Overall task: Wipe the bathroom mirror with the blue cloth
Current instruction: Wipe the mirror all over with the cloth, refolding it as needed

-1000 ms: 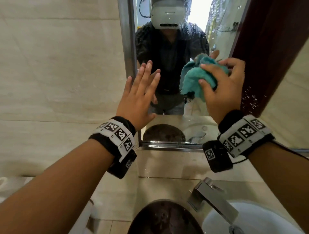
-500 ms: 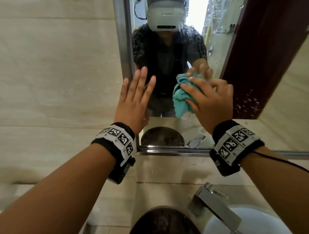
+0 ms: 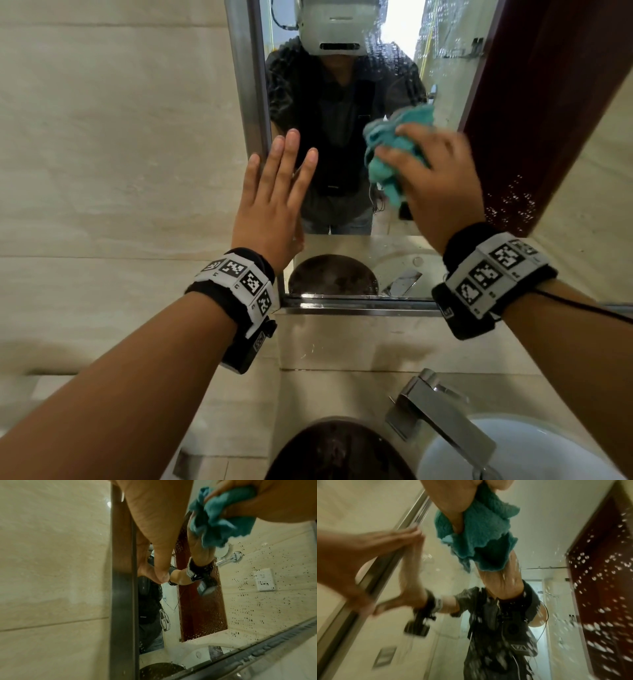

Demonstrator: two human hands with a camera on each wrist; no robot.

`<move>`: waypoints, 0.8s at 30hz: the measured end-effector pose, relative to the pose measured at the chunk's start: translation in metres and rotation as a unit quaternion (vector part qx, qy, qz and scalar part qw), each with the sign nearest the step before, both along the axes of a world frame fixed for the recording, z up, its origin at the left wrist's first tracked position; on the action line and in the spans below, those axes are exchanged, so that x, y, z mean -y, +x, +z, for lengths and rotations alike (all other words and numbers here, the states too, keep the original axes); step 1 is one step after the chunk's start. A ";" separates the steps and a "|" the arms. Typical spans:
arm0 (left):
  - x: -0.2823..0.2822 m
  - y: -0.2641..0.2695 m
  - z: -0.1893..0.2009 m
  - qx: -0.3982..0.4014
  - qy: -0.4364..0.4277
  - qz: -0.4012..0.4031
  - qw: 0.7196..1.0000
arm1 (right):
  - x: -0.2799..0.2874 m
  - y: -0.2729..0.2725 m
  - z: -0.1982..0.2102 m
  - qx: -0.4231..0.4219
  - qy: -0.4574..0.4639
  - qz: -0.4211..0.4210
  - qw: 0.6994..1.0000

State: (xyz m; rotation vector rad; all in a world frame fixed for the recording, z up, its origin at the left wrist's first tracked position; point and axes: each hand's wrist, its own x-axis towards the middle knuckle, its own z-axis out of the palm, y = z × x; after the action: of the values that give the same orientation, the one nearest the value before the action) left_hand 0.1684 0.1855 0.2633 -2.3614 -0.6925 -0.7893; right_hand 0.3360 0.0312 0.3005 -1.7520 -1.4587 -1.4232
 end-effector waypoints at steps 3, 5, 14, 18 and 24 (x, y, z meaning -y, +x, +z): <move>0.001 0.001 -0.001 0.006 0.004 0.002 1.000 | -0.010 -0.003 -0.006 -0.022 0.032 0.007 0.999; 0.002 0.001 -0.001 0.007 0.007 0.005 1.000 | -0.015 -0.004 -0.030 0.021 -0.053 0.001 0.998; 0.001 0.001 -0.001 0.009 0.012 0.007 1.000 | -0.014 0.007 0.002 -0.018 0.042 0.040 0.998; 0.000 0.001 -0.001 0.009 0.013 0.010 1.000 | -0.015 0.005 -0.066 0.069 -0.135 0.014 0.988; 0.002 0.002 -0.001 0.004 0.007 0.021 1.000 | -0.005 0.005 -0.029 0.025 -0.115 0.054 0.992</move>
State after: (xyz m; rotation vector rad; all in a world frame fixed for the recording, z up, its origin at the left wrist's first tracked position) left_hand 0.1699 0.1834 0.2626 -2.3251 -0.7359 -0.7838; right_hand 0.3407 0.0366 0.2711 -1.7507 -1.7777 -1.2934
